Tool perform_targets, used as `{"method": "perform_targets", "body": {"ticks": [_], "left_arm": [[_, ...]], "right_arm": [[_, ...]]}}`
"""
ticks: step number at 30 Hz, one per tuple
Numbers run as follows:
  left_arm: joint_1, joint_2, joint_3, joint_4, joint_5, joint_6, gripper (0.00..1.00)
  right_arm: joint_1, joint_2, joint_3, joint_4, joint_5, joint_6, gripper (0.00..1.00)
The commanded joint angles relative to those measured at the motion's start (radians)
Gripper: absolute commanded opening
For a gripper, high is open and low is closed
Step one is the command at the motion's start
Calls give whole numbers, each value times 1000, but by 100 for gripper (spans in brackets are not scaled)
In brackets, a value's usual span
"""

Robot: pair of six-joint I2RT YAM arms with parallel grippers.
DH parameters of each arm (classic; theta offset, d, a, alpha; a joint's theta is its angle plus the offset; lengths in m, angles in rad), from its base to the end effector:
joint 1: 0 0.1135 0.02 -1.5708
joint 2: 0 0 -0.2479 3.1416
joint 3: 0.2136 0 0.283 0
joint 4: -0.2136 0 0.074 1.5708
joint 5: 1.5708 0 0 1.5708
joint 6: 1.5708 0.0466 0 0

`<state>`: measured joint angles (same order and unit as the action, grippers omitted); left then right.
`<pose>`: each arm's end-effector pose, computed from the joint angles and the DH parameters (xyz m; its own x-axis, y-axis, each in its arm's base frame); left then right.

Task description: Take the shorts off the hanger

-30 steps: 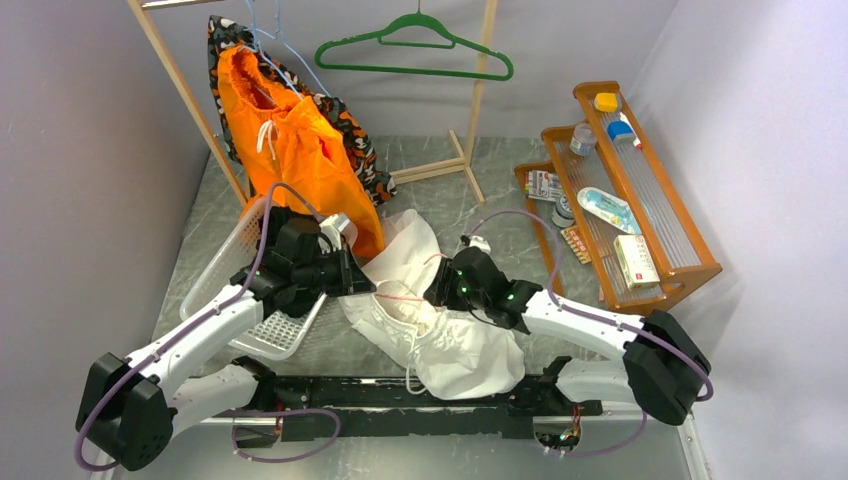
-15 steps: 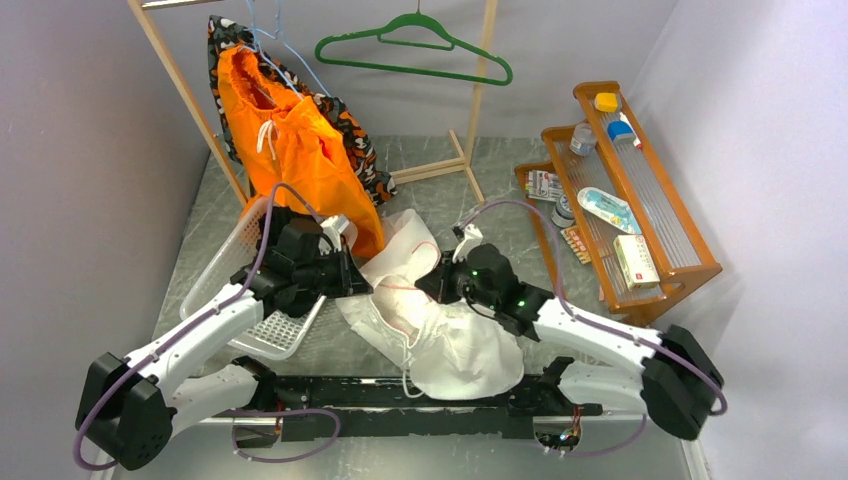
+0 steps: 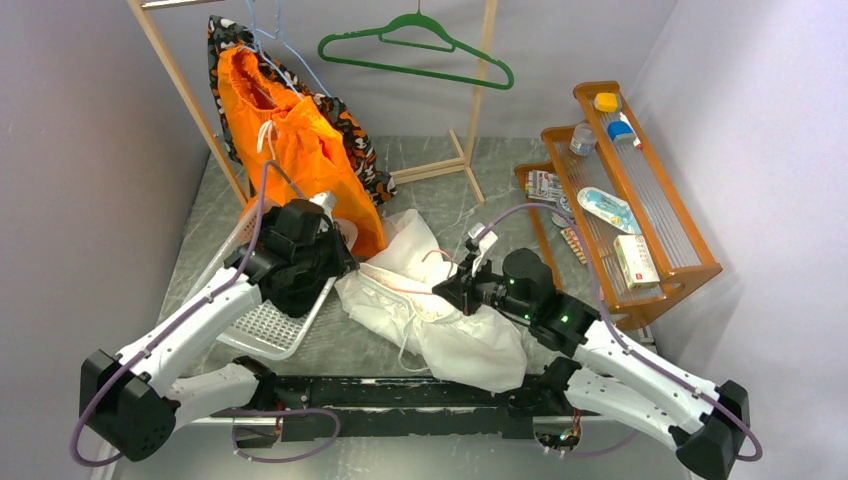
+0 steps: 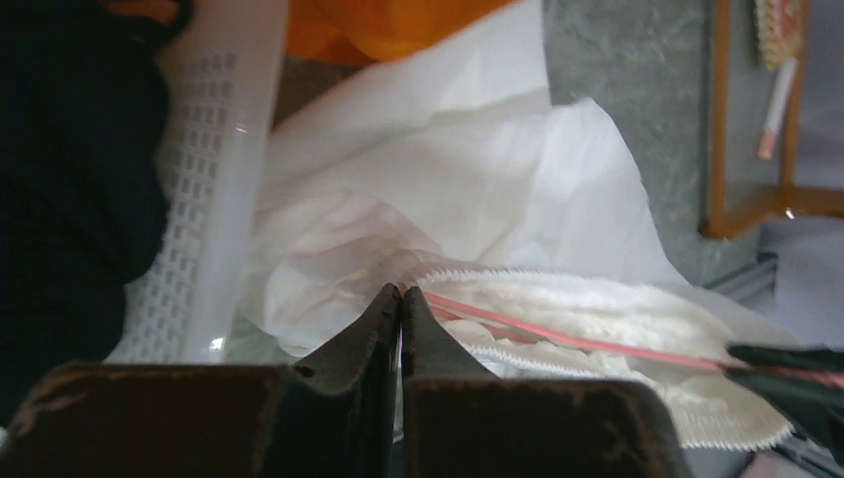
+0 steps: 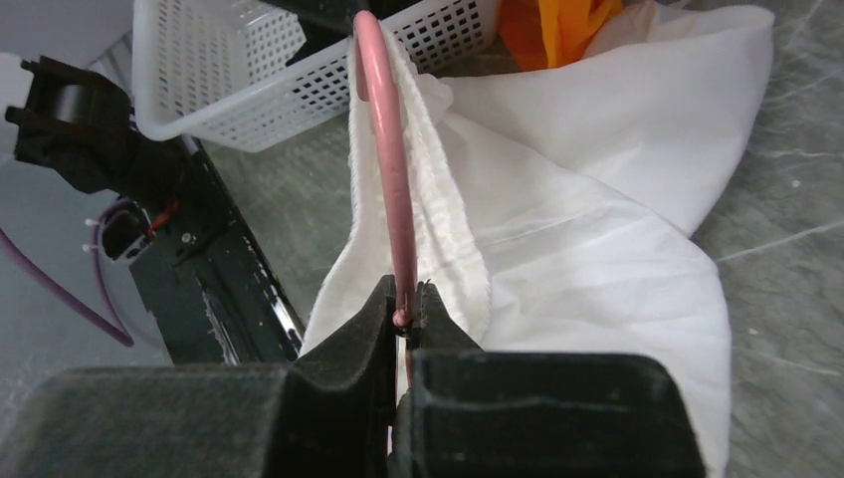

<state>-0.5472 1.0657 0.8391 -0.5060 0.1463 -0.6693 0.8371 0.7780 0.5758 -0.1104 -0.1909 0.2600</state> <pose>0.2290 -0.1475 0.2464 -0.8247 -0.2163 -0.5226 0.1219 0.8343 -0.5377 0.1544 0.1844 0.2539 -0.4176 -0.0862 -0.9046 -0.7686 0.5645 0.3010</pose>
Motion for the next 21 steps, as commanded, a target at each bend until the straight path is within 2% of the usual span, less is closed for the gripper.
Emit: {"method": "perform_targets", "body": {"ticks": [1,9,13,18,19,21], "left_arm": [[-6,51,73,-142,-222,-16,7],[-4,86,78,-184,-307,-65,7],[-5,61,54,-114,-211,-57,7],[-6,-30,-51,109,45,-12,8],[-7,-42,-66,144,89,-3,9],[-11,-52,-68,168,148,22,19]], "right_arm": [[-1,-67,68,-138,22,-126,0],[-1,-375,-48,-32,74,-135,0],[0,-469,-94,-10,163,-98,0],[-1,-367,-56,-20,344,-14,0],[-2,-328,-46,-20,391,4,0],[-1,-250,-24,-21,466,69,0]]}}
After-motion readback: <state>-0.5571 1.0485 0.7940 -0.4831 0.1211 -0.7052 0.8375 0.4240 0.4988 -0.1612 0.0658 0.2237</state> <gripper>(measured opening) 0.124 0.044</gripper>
